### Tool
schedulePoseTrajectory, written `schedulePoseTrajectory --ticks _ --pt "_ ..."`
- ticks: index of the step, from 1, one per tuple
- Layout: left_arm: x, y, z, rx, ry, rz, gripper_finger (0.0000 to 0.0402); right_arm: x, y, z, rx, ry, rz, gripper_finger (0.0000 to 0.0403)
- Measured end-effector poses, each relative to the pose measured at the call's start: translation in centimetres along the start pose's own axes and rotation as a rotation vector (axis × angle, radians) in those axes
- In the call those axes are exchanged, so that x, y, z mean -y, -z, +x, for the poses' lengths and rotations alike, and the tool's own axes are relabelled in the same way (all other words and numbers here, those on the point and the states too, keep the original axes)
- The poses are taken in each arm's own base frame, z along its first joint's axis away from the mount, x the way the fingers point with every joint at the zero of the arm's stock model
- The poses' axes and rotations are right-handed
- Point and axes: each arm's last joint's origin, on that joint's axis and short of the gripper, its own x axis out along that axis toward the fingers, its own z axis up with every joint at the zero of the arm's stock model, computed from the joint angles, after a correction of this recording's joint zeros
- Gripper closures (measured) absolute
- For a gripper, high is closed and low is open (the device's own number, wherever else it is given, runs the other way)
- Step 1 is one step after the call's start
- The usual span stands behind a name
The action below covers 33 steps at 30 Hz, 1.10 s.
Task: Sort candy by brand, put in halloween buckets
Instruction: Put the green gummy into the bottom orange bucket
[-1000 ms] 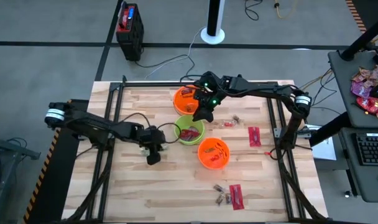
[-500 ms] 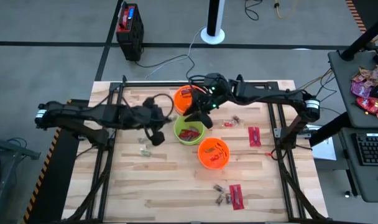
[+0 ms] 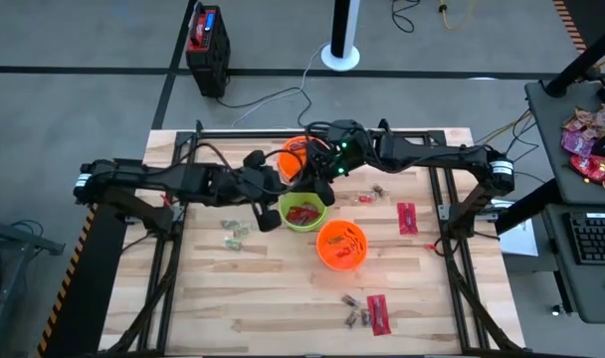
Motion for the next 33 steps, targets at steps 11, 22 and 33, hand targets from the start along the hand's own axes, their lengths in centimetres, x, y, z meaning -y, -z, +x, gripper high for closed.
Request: schedulePoseTrajectory --ticks 11,22,33 --pt "0.2 -0.1 0.0 0.013 0.012 0.001 0.04 -1.0 0.3 0.2 -0.024 0.008 -0.018 0.0364" --pt "0.1 0.3 -0.1 -0.042 0.068 -0.091 0.0265 -2.7 3.4 -4.4 -0.421 0.048 0.159 0.039" --pt "-2.6 -1.0 -0.9 -0.023 -0.014 -0.091 0.0211 -3.4 7.2 -3.9 -0.718 0.138 0.237 0.0322"
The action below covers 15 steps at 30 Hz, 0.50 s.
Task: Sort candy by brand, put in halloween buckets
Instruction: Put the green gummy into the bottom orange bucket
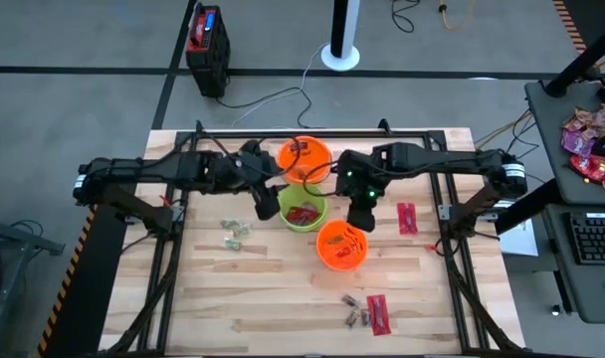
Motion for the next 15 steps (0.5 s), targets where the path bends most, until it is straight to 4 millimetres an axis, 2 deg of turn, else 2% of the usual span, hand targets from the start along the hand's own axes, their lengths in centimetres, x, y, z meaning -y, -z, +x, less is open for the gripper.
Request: schedulePoseTrajectory --ticks 7,13,15 --pt "-2.9 -0.6 -2.3 0.032 -0.058 -0.012 0.021 0.0 0.0 0.8 -0.037 -0.009 -0.024 0.0257" --pt "-5.4 -0.6 -4.4 0.078 -0.116 -0.029 0.021 -0.3 0.5 -0.3 -0.021 -0.003 -0.048 0.0235" --pt "-5.9 -0.3 -4.9 0.074 -0.128 -0.036 0.021 0.0 1.0 -0.5 -0.056 0.076 -0.014 0.0235"
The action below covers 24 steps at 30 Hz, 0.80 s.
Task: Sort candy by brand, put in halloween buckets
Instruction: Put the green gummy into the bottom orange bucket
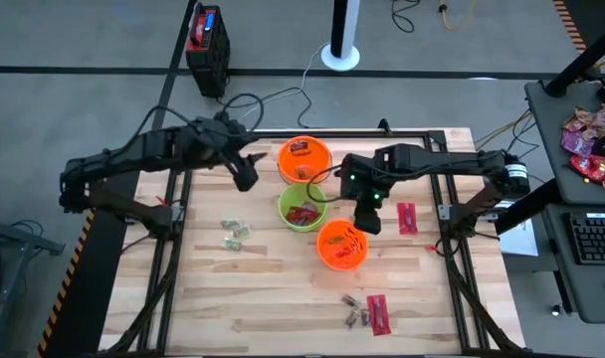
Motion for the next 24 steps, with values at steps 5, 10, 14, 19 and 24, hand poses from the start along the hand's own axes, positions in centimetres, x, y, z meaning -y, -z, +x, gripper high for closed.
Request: schedulePoseTrajectory --ticks 5,10,14,19,24 --pt "-0.6 0.8 -1.2 -0.049 -0.008 -0.025 0.021 3.1 2.2 0.2 -0.059 0.151 0.187 0.0234" --pt "-1.0 1.7 -2.2 -0.111 -0.018 -0.102 0.021 7.1 4.4 3.2 -0.006 0.144 0.416 0.0232" --pt "-1.1 2.1 -2.3 -0.142 -0.025 -0.15 0.021 8.0 5.0 6.2 0.069 0.067 0.463 0.0236" --pt "-1.1 2.2 -2.2 -0.154 -0.029 -0.176 0.021 8.0 5.0 8.2 0.134 0.166 0.396 0.0242" --pt "-1.1 2.2 -2.2 -0.152 -0.033 -0.228 0.021 8.5 5.3 9.9 0.145 0.185 0.353 0.0243"
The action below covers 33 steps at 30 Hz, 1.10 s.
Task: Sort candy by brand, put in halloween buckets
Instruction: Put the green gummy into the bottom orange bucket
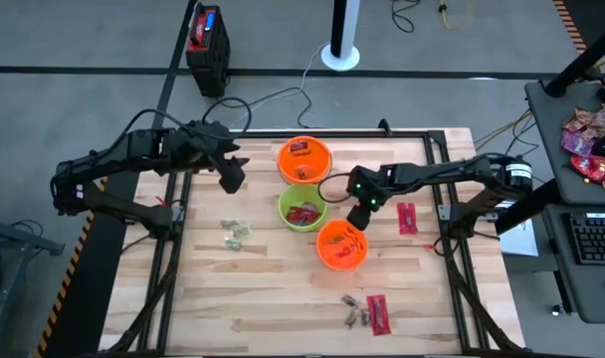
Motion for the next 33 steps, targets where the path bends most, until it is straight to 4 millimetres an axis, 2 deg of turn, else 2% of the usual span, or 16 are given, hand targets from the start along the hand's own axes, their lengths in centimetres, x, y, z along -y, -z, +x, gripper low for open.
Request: schedulePoseTrajectory --ticks 10,22,26,33 --pt "0.2 0.0 0.4 -0.009 -0.003 -0.046 0.0212 1.0 0.4 2.8 -0.005 0.073 -0.054 0.0243" --pt "0.3 -0.1 0.6 -0.015 -0.005 -0.047 0.0212 1.0 0.2 3.2 0.0 0.069 -0.057 0.025" --pt "0.3 -0.1 0.6 -0.015 -0.005 -0.047 0.0212 1.0 -0.2 3.9 0.03 0.052 -0.066 0.0283" --pt "0.3 0.0 0.6 -0.018 -0.005 -0.045 0.0213 1.0 -0.3 4.1 0.034 0.047 -0.083 0.0384"
